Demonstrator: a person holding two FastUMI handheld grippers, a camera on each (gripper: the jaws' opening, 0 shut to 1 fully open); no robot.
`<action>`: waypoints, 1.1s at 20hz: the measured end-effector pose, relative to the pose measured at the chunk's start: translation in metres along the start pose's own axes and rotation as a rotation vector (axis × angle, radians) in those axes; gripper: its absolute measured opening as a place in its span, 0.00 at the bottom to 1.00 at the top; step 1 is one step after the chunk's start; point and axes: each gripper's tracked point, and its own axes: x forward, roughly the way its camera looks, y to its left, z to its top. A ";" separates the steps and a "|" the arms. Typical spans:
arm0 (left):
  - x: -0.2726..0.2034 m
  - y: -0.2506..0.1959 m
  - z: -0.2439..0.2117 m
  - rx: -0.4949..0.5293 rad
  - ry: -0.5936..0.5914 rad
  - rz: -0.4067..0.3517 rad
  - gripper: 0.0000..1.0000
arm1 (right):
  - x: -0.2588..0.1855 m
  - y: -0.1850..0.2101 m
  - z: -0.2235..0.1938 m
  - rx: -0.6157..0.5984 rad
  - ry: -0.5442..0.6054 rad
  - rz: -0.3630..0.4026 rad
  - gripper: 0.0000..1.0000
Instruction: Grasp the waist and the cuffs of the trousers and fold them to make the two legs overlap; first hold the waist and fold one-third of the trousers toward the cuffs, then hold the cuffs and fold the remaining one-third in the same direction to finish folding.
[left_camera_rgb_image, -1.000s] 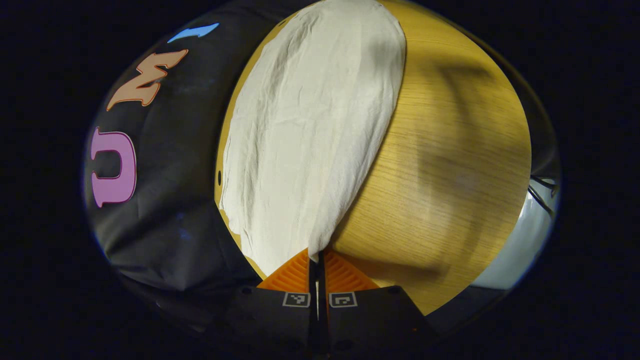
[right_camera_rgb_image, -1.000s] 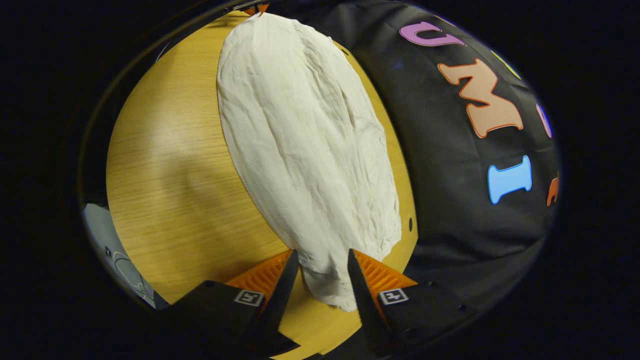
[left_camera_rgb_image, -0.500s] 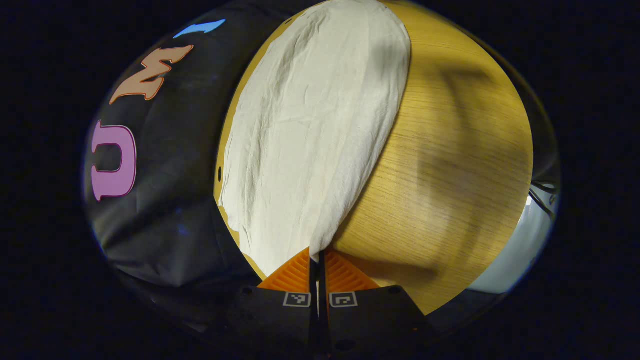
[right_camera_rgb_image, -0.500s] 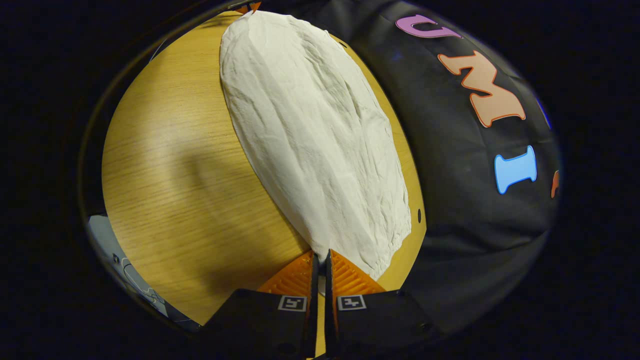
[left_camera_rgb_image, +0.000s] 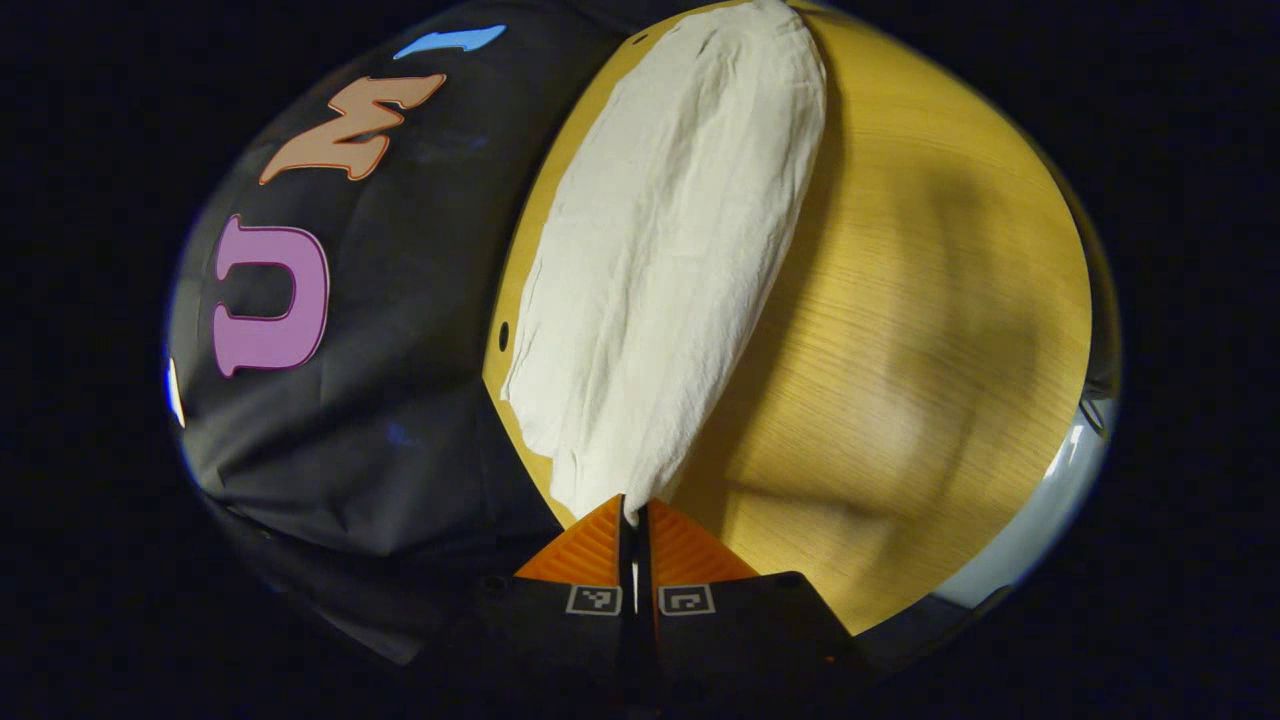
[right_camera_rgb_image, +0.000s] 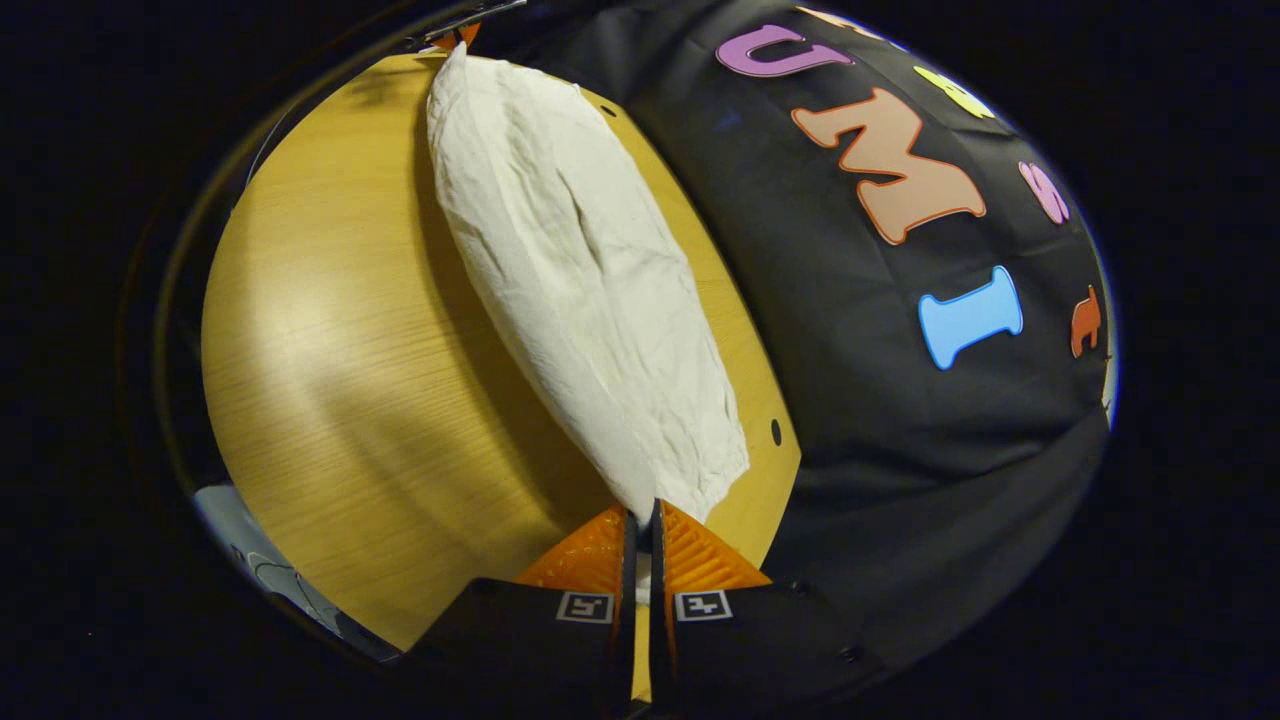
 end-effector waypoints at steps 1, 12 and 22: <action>-0.002 0.008 0.001 -0.012 0.007 0.015 0.00 | 0.000 -0.009 0.004 0.009 -0.014 -0.015 0.08; -0.014 0.091 0.035 -0.090 0.023 0.180 0.00 | 0.018 -0.084 0.038 0.084 -0.111 -0.104 0.08; 0.053 0.191 0.080 -0.157 -0.117 0.256 0.00 | 0.059 -0.137 0.070 0.151 -0.034 -0.226 0.08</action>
